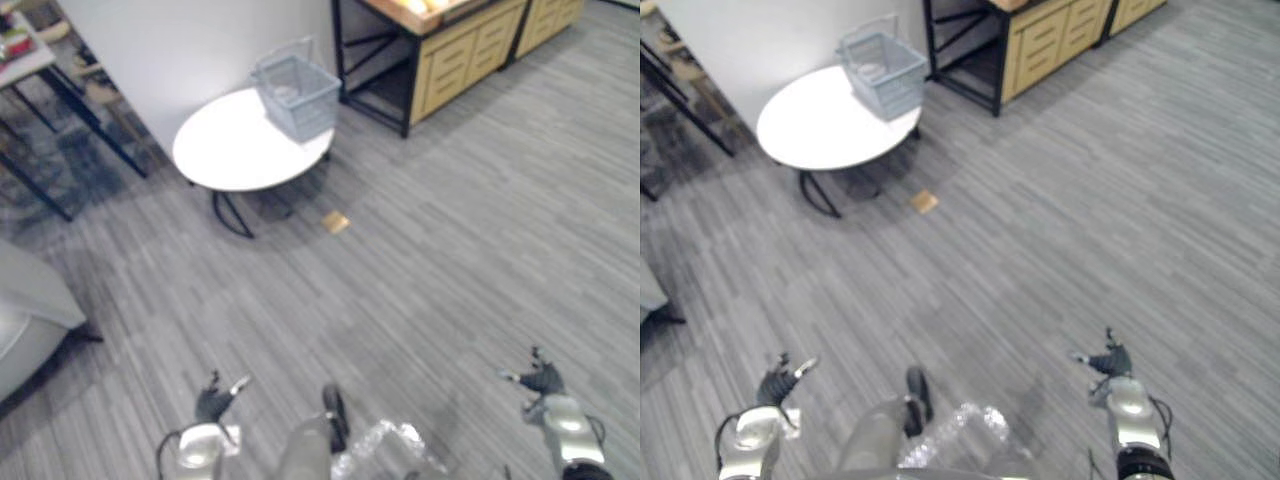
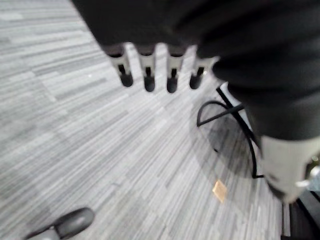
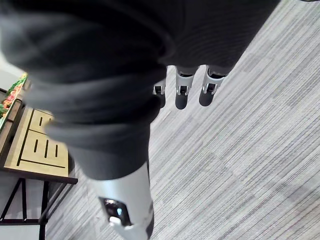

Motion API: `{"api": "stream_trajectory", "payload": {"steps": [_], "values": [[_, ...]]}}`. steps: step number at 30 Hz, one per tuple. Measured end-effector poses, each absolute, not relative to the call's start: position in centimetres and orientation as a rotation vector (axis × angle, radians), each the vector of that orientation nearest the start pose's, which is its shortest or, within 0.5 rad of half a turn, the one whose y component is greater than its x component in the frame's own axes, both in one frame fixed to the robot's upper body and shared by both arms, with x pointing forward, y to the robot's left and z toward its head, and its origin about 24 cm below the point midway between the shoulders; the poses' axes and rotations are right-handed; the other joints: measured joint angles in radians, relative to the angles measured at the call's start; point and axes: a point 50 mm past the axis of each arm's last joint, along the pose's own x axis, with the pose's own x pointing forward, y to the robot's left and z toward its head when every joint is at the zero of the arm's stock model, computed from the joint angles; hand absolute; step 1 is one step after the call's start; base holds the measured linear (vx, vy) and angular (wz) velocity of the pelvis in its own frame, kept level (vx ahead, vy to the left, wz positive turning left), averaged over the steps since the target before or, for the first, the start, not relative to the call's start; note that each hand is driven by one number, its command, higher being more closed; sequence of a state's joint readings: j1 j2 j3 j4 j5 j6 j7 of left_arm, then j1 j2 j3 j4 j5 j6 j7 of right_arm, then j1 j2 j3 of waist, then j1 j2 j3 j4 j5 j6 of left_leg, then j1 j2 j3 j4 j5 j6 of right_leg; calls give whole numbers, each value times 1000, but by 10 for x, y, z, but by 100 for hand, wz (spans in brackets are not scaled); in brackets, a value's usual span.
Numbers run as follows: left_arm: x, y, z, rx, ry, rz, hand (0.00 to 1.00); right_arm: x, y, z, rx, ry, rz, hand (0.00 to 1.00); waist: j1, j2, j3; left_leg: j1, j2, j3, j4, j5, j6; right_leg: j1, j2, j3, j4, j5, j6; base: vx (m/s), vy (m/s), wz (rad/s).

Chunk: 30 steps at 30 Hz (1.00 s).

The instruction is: Pick vegetable in the basket

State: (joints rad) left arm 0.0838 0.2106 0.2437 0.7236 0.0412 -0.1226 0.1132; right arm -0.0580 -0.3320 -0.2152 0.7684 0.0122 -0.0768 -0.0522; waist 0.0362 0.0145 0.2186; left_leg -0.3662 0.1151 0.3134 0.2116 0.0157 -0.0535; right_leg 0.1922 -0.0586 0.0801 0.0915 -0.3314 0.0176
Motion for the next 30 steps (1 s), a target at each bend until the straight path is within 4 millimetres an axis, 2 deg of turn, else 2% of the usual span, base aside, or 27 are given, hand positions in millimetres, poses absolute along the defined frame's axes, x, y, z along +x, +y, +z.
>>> {"api": "stream_trajectory", "payload": {"steps": [1,2,3,4,5,6,7,8,9,10,12,13,14,15,16,17,18,19,20,21,22,23,25,27,28,29,30], "values": [[155,274,-96,215,657,410,0,199,-291,-73,-239,601,-342,0,14,-31,-11,1,-24,-2,40,-2,8,-2,-28,10,49,-34,11,542,254,-48],[149,273,-99,211,672,411,0,196,-285,-77,-228,613,-322,0,21,-62,-27,3,-51,7,72,-39,64,-56,-57,11,184,-48,35,826,327,-30],[144,272,-101,208,687,410,0,197,-278,-79,-213,612,-309,0,10,-87,-22,40,-72,14,107,-100,96,-137,-75,21,433,-2,130,615,206,-13],[144,272,-102,208,689,410,0,197,-277,-80,-213,614,-306,0,7,-90,-20,55,-74,17,111,-104,108,-151,-77,26,492,16,170,626,218,2],[140,274,-102,213,699,413,0,198,-271,-82,-199,616,-293,0,-2,-106,-10,135,-93,18,109,-145,126,-215,-78,54,733,92,283,481,128,10],[139,273,-103,214,702,405,0,199,-269,-82,-202,612,-284,0,-11,-98,-4,228,-99,1,93,-179,129,-266,-61,52,928,97,278,581,150,9],[138,272,-103,217,704,401,0,200,-268,-80,-210,605,-276,0,-15,-91,-1,284,-99,-3,67,-186,127,-288,-58,33,986,94,270,623,121,11],[140,271,-101,226,690,391,0,206,-266,-74,-234,574,-250,0,-20,-71,1,376,-99,-20,4,-189,126,-343,-70,-33,1021,75,220,597,77,16],[148,272,-96,241,659,377,0,211,-265,-66,-241,524,-245,0,-32,-54,-6,442,-97,-63,-57,-197,116,-413,-79,-103,987,48,163,497,54,31],[154,272,-92,249,639,371,0,214,-264,-62,-245,497,-244,0,-37,-51,-3,466,-97,-80,-82,-198,114,-443,-86,-132,945,36,139,513,-50,65],[173,274,-82,260,582,362,0,222,-267,-48,-281,429,-250,0,-66,-41,-1,512,-75,-161,-120,-220,83,-526,-97,-193,579,36,97,559,-163,98],[177,273,-81,258,572,359,0,223,-269,-45,-281,415,-267,0,-67,-39,1,523,-67,-179,-124,-228,71,-537,-99,-193,459,68,87,528,-242,112],[185,271,-78,252,555,353,0,225,-274,-39,-281,388,-304,0,-65,-39,0,545,-47,-217,-127,-248,42,-535,-105,-182,209,158,82,553,-304,108],[185,271,-78,254,548,354,0,229,-274,-30,-289,346,-321,0,-64,-54,-4,567,-43,-245,-135,-270,11,-541,-126,-164,62,212,105,566,-334,110],[184,271,-79,254,553,354,0,231,-273,-25,-295,322,-325,0,-64,-59,-5,587,-36,-257,-135,-291,-5,-545,-138,-149,53,222,116,624,-408,99],[174,268,-84,245,576,354,0,238,-271,-15,-335,278,-320,0,-60,-46,-12,618,-1,-288,-98,-331,-23,-554,-115,-147,157,307,118,536,-347,70],[167,268,-88,244,594,354,0,241,-268,-11,-342,260,-311,0,-60,-42,-14,610,13,-296,-40,-333,-21,-557,-111,-151,206,317,118,695,-457,80],[154,265,-95,231,632,360,0,245,-265,-4,-367,224,-303,0,-56,-21,-21,530,49,-304,154,-326,-18,-546,-103,-177,260,327,111,672,-465,61],[147,259,-101,205,655,365,0,250,-265,6,-381,183,-311,0,-52,23,-22,448,100,-303,342,-292,-14,-521,-78,-206,276,297,95,652,-465,50],[138,253,-106,176,681,370,0,258,-264,16,-391,142,-311,0,-33,65,-15,364,155,-301,518,-198,-9,-477,-43,-232,263,273,69,628,-418,32],[134,245,-112,127,699,379,0,269,-260,26,-423,98,-311,0,-14,86,1,270,214,-280,707,-170,2,-400,-15,-257,224,255,49,606,-350,26],[131,242,-114,113,708,381,0,275,-255,32,-435,72,-309,0,1,85,8,226,227,-244,791,-181,5,-336,-13,-273,191,252,44,804,-447,46],[127,241,-115,111,718,382,0,292,-239,51,-481,-15,-275,0,19,57,17,153,202,-146,801,-215,8,-181,-24,-309,80,236,32,570,-309,44],[129,240,-115,111,709,379,0,308,-235,76,-536,-104,-275,0,25,38,16,84,149,5,567,-232,4,-84,-33,-366,-2,219,39,392,-147,55],[129,240,-115,111,709,378,0,310,-236,79,-548,-113,-278,0,24,37,16,80,141,29,523,-231,5,-76,-33,-376,-11,219,40,452,-106,63],[129,239,-115,109,709,375,0,314,-241,89,-588,-140,-291,0,24,33,15,69,100,107,362,-218,10,-49,-35,-406,-35,209,54,477,-33,55],[128,235,-117,106,717,362,0,315,-252,98,-662,-153,-312,0,28,40,8,78,49,166,172,-129,40,-27,-30,-431,-25,169,79,572,-21,50]]}}
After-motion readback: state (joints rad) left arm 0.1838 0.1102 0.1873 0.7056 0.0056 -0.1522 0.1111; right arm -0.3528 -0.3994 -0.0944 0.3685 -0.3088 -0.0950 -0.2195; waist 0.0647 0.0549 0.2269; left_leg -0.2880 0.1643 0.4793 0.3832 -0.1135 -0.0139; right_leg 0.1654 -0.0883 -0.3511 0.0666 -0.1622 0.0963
